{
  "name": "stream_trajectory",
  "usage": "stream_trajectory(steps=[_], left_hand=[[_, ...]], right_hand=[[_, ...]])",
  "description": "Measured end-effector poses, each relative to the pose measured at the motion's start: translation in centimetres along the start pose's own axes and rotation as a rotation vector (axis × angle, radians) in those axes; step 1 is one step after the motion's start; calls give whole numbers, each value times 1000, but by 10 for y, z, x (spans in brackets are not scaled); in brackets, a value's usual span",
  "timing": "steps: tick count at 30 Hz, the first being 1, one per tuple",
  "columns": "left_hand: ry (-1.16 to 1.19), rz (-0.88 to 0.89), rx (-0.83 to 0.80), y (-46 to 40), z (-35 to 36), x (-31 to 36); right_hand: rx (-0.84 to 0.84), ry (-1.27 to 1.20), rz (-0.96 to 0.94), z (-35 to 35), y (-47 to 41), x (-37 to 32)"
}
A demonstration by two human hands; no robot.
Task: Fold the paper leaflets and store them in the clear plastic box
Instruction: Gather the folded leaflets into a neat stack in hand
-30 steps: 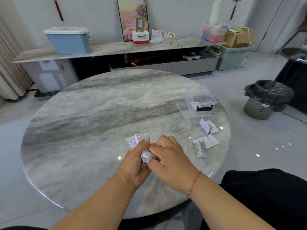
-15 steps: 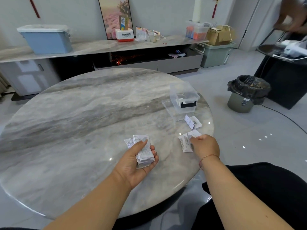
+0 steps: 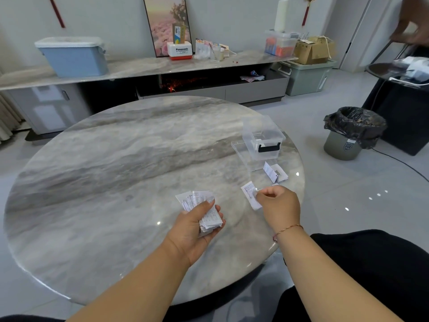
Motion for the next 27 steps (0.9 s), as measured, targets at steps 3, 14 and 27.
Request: stream_trajectory(steps=[3,14,27], left_hand=[[-103,107,-35,2,5,10],[-181,154,-173,13,15,19],[122,-163,-342,24,25,0]], right_hand=[[7,-24,-122,5,34,-39],[-251,-5,-395,50,88,-85],[-443,110,-901,59,100,-118]])
Point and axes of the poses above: each hand's wrist, its own y-axis away from the middle knuckle, its own z-axis out of the palm, x = y × z, the point moved 10 cm from there along -y, towards the middle knuckle, and after that the axes turned 4 degrees about y, right-handed, at the moved point
